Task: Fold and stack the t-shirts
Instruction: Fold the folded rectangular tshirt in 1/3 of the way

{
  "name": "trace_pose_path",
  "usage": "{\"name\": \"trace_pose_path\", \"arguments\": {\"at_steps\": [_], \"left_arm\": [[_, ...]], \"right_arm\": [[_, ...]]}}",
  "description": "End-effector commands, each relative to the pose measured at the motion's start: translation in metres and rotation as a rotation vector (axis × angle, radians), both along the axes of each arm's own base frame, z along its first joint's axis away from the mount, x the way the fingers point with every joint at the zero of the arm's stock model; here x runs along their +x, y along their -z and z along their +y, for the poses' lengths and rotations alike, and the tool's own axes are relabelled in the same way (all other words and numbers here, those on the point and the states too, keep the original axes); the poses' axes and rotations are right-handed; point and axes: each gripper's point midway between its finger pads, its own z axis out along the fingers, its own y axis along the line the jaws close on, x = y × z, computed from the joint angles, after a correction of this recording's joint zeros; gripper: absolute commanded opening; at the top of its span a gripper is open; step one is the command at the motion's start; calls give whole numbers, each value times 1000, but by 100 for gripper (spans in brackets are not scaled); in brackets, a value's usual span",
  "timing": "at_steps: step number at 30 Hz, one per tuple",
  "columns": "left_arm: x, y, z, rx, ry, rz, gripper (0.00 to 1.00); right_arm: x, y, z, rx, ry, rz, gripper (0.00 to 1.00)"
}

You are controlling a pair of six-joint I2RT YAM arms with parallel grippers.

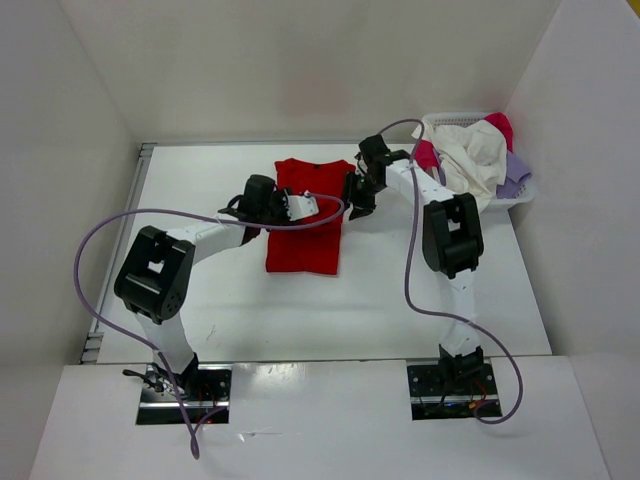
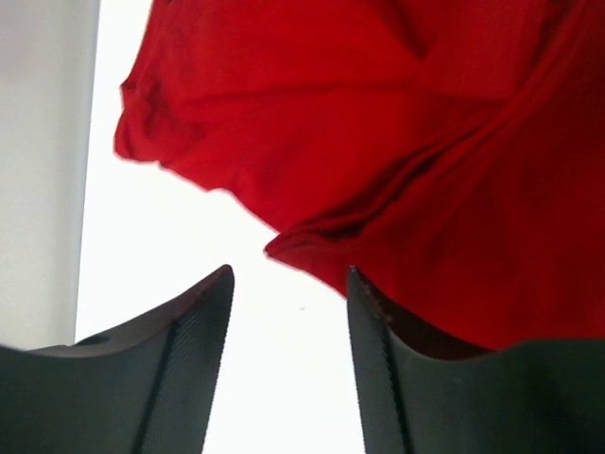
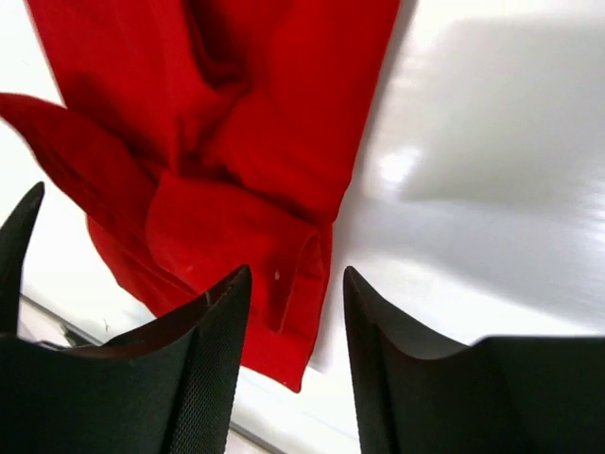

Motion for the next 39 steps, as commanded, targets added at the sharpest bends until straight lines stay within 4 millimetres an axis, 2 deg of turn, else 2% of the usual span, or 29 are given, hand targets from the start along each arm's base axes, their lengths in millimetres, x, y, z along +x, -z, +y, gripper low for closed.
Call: {"name": "trace_pose_path", "arguments": {"at_steps": [1, 2, 4, 5, 6, 7, 8, 9, 10, 11, 12, 14, 15, 17, 18, 19, 21, 22, 23, 24, 25, 29, 31, 33, 34, 36, 37, 38, 39], "left_arm": [[20, -15, 14, -9, -118, -87, 60], [20, -14, 17, -14, -152, -84, 61], [23, -14, 29, 13, -228, -69, 63], [33, -23, 29, 4, -263, -77, 63], [37, -17, 36, -14, -327, -40, 63], [35, -12, 49, -2, -378, 13, 63], [37, -17, 54, -19, -409, 33, 57], [39, -25, 53, -54, -410, 57, 55], [27, -20, 55, -93, -393, 140, 55], [21, -34, 51, -118, -367, 139, 55], [14, -32, 54, -129, -371, 169, 55], [-3, -26, 60, -140, -391, 244, 55], [-15, -15, 61, -130, -396, 295, 55], [-26, -10, 71, -135, -420, 329, 55], [-31, -10, 72, -140, -430, 341, 55], [-31, -16, 72, -153, -435, 332, 55], [-43, -11, 75, -146, -436, 374, 55], [-48, -6, 75, -142, -431, 399, 55], [-52, -10, 74, -142, -413, 402, 55], [-60, -11, 66, -147, -383, 425, 55], [-67, -4, 68, -135, -387, 449, 55], [-90, -1, 51, -123, -329, 485, 55], [-100, -1, 47, -120, -311, 505, 55], [-112, 9, 45, -114, -308, 545, 55], [-113, 5, 41, -134, -288, 549, 55], [-120, 8, 38, -154, -290, 585, 57], [-125, 8, 34, -169, -272, 599, 57], [-130, 12, 33, -180, -276, 623, 58], [-132, 11, 29, -201, -273, 639, 58]], "right_arm": [[28, -92, 3, 92, -26, -271, 50], [23, -91, -1, 75, -26, -277, 50], [4, -94, 7, 57, -68, -287, 48], [-5, -104, 11, 66, -81, -307, 45], [-21, -85, 10, 43, -92, -258, 37], [-33, -80, 20, 47, -112, -244, 32], [-47, -65, 21, 36, -127, -210, 27], [-56, -61, 23, 35, -125, -188, 14], [-66, -56, 32, 57, -158, -171, 9], [-75, -46, 36, 67, -148, -136, 3], [-80, -42, 38, 66, -148, -119, 0], [-87, -33, 46, 84, -161, -86, 0], [-88, -19, 45, 70, -161, -55, 0], [-85, -13, 54, 81, -187, -44, 0], [-84, 2, 55, 66, -186, -8, 0], [-73, -2, 60, 73, -198, -38, 0], [-57, 1, 63, 44, -198, -60, 0], [-49, 12, 60, 22, -195, -48, 0], [-26, -5, 70, 39, -190, -115, 0], [-15, -5, 67, 24, -183, -129, 0], [3, -5, 68, 21, -167, -145, 0], [36, 5, 58, -1, -132, -135, 0], [49, 2, 53, -13, -110, -158, 0], [50, 4, 45, -28, -95, -150, 0], [52, 4, 43, -38, -90, -154, 0], [49, -7, 42, -35, -89, -162, 0], [39, -3, 41, -28, -98, -134, 1], [34, -29, 41, -2, -90, -165, 2], [19, -19, 38, 5, -88, -137, 9]]}}
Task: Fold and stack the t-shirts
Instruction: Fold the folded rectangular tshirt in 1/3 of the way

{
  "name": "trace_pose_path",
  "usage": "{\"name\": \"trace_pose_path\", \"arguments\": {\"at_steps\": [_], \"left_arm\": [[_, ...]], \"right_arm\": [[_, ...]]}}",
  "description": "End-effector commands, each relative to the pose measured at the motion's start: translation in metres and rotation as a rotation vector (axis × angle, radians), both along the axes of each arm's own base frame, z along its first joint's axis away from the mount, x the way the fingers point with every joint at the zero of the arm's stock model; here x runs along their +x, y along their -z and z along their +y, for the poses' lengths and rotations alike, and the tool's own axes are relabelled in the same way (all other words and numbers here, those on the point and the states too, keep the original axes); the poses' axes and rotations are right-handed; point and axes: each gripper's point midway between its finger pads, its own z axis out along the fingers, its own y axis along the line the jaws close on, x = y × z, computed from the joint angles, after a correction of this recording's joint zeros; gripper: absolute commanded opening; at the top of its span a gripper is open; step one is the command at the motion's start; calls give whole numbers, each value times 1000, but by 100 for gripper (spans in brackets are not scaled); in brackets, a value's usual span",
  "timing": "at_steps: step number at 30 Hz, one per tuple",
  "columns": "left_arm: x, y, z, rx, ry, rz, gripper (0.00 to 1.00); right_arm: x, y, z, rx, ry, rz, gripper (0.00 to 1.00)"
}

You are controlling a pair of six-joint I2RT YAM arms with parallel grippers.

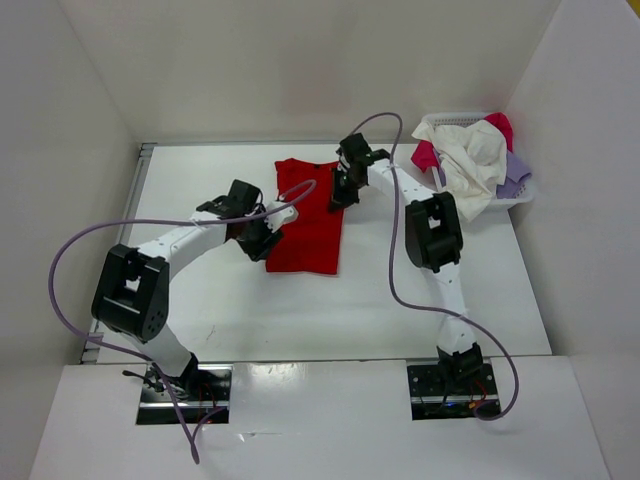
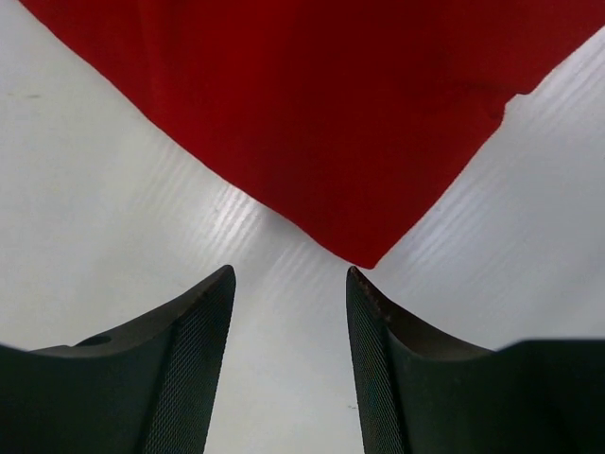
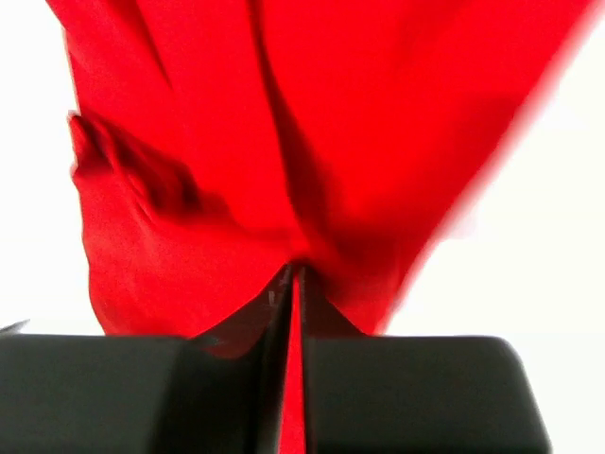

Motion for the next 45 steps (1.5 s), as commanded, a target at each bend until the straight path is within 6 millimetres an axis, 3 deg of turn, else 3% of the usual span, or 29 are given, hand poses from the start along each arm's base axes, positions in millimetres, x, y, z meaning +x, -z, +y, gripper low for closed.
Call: {"name": "trace_pose_path", "arguments": {"at_steps": [1, 2, 3, 4, 5, 6, 7, 9, 12, 15, 19, 25, 32, 36, 40, 41, 44, 45], "left_arm": [[-24, -4, -11, -103, -13, 71, 58], [-28, -2, -12, -111, -19, 88, 58], [-29, -2, -14, -125, -23, 97, 59], [-36, 0, -15, -141, -33, 118, 59], [-42, 1, -20, -170, -23, 145, 59], [-50, 7, -21, -180, -15, 174, 61], [-53, 6, -24, -203, -25, 192, 61], [-55, 7, -29, -233, -27, 205, 63], [-58, 11, -31, -250, -39, 217, 64], [-56, 15, -32, -256, -45, 211, 65], [-53, 26, -31, -247, -60, 209, 67], [-45, 27, -30, -244, -69, 171, 67], [-44, 32, -33, -254, -62, 173, 49], [-50, 39, -32, -241, -60, 182, 26], [-43, 38, -30, -229, -70, 154, 6], [-42, 39, -28, -219, -77, 148, 0], [-35, 38, -23, -184, -80, 115, 0], [-37, 41, -16, -145, -67, 112, 0]], "right_arm": [[-36, -34, -3, 31, -2, -1, 13], [-40, -69, -2, 84, -5, -76, 17], [-52, -69, -5, 91, -11, -67, 21], [-78, -46, -13, 78, -4, 9, 30], [-93, -58, -10, 111, -19, 8, 35], [-109, -52, -7, 112, -39, 30, 39], [-131, -31, -13, 88, -37, 93, 44], [-159, -15, -17, 72, -44, 139, 47], [-176, -5, -16, 97, -36, 169, 48], [-176, -10, -10, 121, -43, 149, 49], [-183, 2, -9, 107, -43, 185, 50], [-186, 14, -7, 126, -38, 207, 50], [-189, 21, 0, 137, -48, 234, 50], [-191, 23, 1, 141, -52, 247, 40], [-191, 26, 0, 137, -51, 255, 19], [-191, 26, 0, 137, -51, 255, 10], [-193, 27, -8, 108, -45, 262, 0], [-191, 32, -19, 83, -14, 270, 0]]}}
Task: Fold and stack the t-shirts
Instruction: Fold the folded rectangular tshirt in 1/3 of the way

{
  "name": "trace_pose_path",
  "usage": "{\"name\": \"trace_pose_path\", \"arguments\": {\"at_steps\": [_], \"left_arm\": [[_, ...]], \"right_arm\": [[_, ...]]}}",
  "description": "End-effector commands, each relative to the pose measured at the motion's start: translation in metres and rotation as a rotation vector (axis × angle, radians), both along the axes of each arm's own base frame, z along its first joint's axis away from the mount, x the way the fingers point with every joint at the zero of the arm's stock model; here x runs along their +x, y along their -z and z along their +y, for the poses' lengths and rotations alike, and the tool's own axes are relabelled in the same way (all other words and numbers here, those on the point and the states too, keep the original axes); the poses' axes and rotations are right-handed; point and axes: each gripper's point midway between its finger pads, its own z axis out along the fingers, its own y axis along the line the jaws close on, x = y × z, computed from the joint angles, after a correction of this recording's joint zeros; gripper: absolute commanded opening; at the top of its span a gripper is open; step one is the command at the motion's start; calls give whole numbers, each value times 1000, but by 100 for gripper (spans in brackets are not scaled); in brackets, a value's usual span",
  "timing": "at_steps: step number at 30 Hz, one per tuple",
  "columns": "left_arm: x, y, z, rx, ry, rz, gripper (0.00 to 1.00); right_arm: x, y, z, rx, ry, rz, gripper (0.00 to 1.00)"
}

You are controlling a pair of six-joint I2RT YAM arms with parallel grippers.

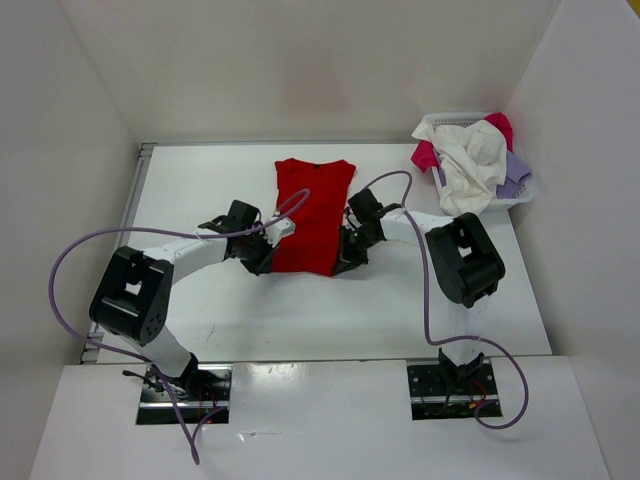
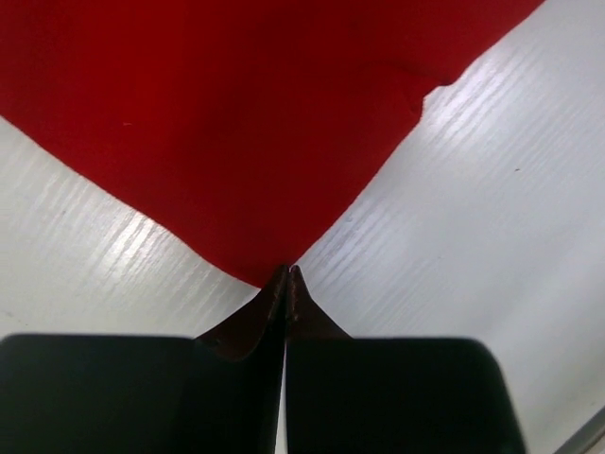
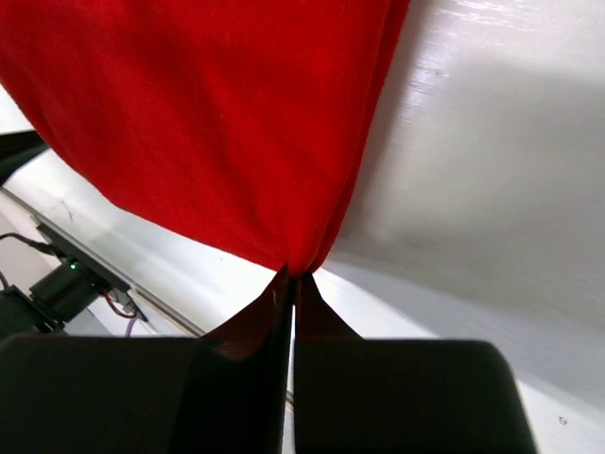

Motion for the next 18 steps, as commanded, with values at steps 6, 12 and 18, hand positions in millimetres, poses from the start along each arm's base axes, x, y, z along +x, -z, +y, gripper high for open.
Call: {"name": "trace_pose_path", "arguments": {"at_steps": [6, 12, 18], "left_arm": [[8, 5, 36, 190, 102, -93, 0], [1, -4, 37, 168, 130, -68, 0], [-32, -22, -23, -66, 218, 38, 38]], "right_arm": [[2, 1, -44, -72, 55, -8, 0], [-3, -4, -52, -91, 47, -3, 0], [-1, -7, -46, -56, 37, -8, 0]]}}
